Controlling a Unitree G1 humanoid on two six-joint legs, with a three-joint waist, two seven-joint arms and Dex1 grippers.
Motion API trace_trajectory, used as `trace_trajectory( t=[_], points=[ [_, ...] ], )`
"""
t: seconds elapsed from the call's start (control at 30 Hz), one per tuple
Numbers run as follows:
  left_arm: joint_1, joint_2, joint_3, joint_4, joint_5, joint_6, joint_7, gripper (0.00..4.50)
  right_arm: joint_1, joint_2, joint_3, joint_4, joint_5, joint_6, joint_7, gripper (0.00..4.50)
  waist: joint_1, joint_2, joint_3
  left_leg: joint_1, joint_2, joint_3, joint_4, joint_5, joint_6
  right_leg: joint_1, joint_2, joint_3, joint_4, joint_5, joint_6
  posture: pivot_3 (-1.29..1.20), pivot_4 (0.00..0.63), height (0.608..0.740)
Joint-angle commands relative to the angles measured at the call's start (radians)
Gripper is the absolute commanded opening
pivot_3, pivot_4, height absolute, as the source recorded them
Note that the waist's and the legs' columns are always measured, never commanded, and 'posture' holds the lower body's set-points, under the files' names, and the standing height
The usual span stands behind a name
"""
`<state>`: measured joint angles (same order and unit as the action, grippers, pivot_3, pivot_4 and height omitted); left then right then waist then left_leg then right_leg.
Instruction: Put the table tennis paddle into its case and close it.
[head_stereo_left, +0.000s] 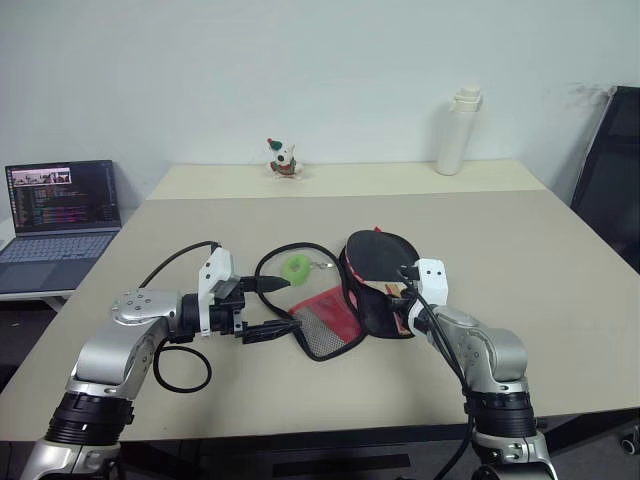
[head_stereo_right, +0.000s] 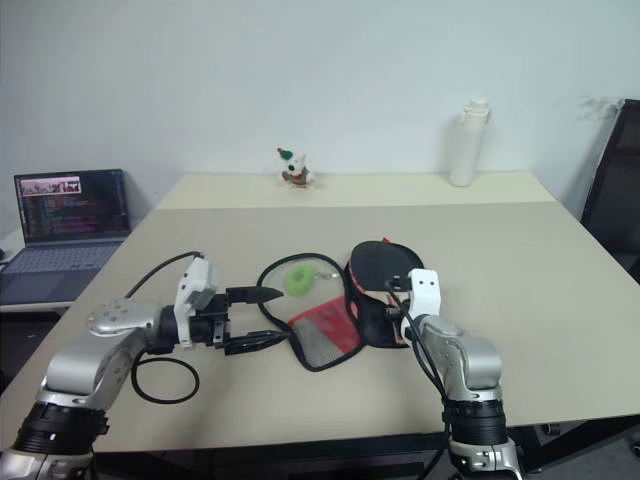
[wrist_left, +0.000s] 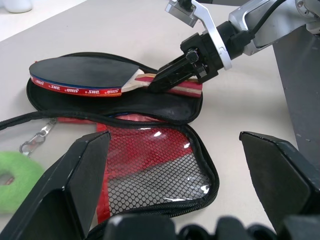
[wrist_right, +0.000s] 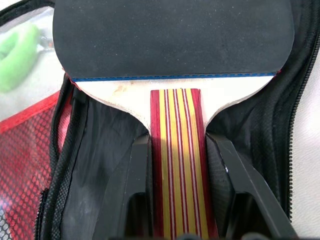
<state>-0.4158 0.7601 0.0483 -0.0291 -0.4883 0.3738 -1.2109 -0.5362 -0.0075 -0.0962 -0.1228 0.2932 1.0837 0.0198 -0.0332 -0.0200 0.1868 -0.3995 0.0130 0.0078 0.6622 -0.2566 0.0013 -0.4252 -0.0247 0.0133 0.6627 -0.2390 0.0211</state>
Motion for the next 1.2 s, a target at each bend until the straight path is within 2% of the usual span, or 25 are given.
trace_trajectory(
  t=[0.03,0.4,0.73,0.87,0.93,1.07,1.2],
  points=[
    [-0.009,0.011,0.031,-0.03,-0.015,-0.006,0.001,4.5,0.0,0.013,0.003,-0.023,-0.002,-0.02,-0.009,1.06,0.0,0.0,0.0,0.0,0.0,0.0,0.0,0.0,0.0,0.0,0.0,0.0,0.0,0.0,0.0,0.0,0.15,0.74],
    [0.001,0.013,0.025,-0.032,-0.009,-0.007,0.0,4.5,-0.011,0.049,-0.025,-0.01,-0.004,-0.031,-0.049,1.06,0.0,0.0,0.0,0.0,0.0,0.0,0.0,0.0,0.0,0.0,0.0,0.0,0.0,0.0,0.0,0.0,0.15,0.74],
    [0.017,0.012,0.031,-0.039,-0.009,-0.004,0.014,4.5,-0.019,0.05,-0.001,-0.038,-0.015,-0.063,-0.057,4.4,0.0,0.0,0.0,0.0,0.0,0.0,0.0,0.0,0.0,0.0,0.0,0.0,0.0,0.0,0.0,0.0,0.15,0.74],
    [0.041,0.021,0.051,-0.022,0.0,0.0,0.039,4.5,-0.02,-0.03,0.062,-0.203,0.088,-0.002,0.104,4.46,0.0,0.0,0.0,0.0,0.0,0.0,0.0,0.0,0.0,0.0,0.0,0.0,0.0,0.0,0.0,0.0,0.15,0.74],
    [0.058,0.024,0.061,-0.01,0.011,-0.005,0.053,4.5,-0.013,-0.106,0.073,-0.285,0.142,0.032,0.189,4.46,0.001,0.0,0.0,0.0,0.0,0.0,0.0,0.0,0.0,0.0,0.0,0.0,-0.001,0.0,0.001,0.0,0.15,0.74],
    [0.103,0.027,0.072,0.01,0.033,-0.02,0.068,4.5,0.006,-0.254,0.027,-0.419,0.302,0.087,0.364,4.46,0.001,0.0,0.0,0.0,0.0,-0.001,0.0,0.0,0.0,0.001,0.0,-0.001,-0.001,-0.001,0.001,0.0,0.15,0.74],
    [0.123,0.021,0.068,0.048,0.062,-0.045,0.09,4.5,0.032,-0.378,-0.005,-0.455,0.352,0.046,0.462,4.46,0.002,0.0,0.0,0.0,0.0,-0.002,0.0,0.0,0.0,0.001,0.0,-0.002,-0.001,-0.003,0.004,0.0,0.15,0.74]
  ],
)
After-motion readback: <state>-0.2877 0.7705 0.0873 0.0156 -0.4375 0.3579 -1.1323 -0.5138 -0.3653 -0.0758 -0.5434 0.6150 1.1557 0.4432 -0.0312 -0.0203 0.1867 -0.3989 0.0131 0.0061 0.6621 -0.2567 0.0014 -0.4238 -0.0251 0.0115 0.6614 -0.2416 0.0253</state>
